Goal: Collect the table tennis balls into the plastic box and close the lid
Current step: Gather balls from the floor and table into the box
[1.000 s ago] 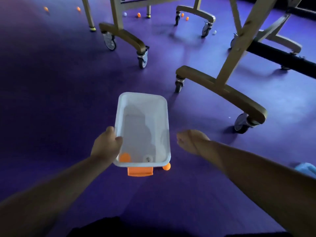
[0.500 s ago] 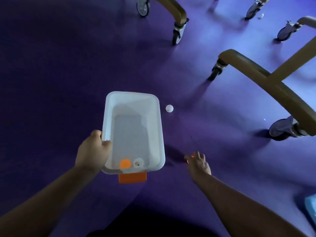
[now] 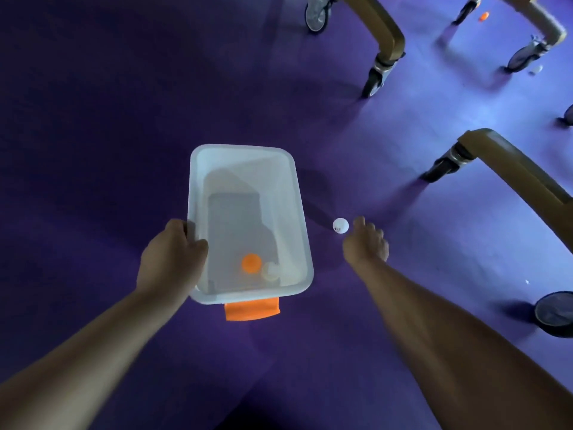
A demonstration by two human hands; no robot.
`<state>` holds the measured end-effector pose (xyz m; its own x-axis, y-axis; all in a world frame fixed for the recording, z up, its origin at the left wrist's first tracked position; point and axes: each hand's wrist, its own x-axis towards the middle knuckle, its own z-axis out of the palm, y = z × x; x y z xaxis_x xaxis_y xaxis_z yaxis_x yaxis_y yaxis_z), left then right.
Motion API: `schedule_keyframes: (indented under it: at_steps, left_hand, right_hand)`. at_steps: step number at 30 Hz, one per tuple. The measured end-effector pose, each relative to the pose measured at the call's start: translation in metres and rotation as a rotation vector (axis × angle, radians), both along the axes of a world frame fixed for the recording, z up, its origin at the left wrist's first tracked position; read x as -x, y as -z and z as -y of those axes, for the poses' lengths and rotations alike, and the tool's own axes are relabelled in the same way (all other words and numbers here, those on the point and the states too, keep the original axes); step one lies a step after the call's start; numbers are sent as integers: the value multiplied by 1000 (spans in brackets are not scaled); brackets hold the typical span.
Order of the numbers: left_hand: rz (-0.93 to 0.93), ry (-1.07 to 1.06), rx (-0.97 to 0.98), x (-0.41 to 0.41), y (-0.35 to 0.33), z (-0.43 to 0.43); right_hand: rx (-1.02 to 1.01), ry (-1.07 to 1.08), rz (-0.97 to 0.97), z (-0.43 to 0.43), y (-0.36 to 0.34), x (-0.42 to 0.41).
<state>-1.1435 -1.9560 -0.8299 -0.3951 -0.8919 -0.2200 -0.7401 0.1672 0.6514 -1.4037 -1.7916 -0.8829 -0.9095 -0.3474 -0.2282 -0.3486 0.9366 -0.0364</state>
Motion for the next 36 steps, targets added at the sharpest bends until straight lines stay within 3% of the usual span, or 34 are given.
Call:
schedule_keyframes:
  at_steps: [6, 9, 11, 15, 17, 19, 23, 28, 36]
  left_hand:
    - [-23, -66, 0, -5, 2, 9]
    - [-13, -100, -2, -6, 0, 5]
    - [12, -124, -13, -5, -7, 0]
    - [64, -173, -69, 0, -38, -8]
    - [77, -187, -108, 2, -62, -14]
    - [83, -199, -142, 1, -92, -21]
    - [76, -241, -184, -19, -169, -32]
    - [77, -303, -222, -73, -289, -26]
    - [154, -410, -218, -192, -480, 24]
  right_hand:
    - [-187, -176, 139, 25, 25, 10]
    - [-150, -178, 139, 22, 27, 8]
    - [-18, -120, 152, 20, 9, 0]
    - [514, -43, 87, 39, -68, -40]
    - [734, -115, 117, 51, -111, -63]
    - [793, -235, 209, 61, -150, -90]
    - [756, -393, 421, 77, -225, -141]
    - [770, -387, 387, 93, -340, -183]
    - [380, -600, 549, 167, -537, -280]
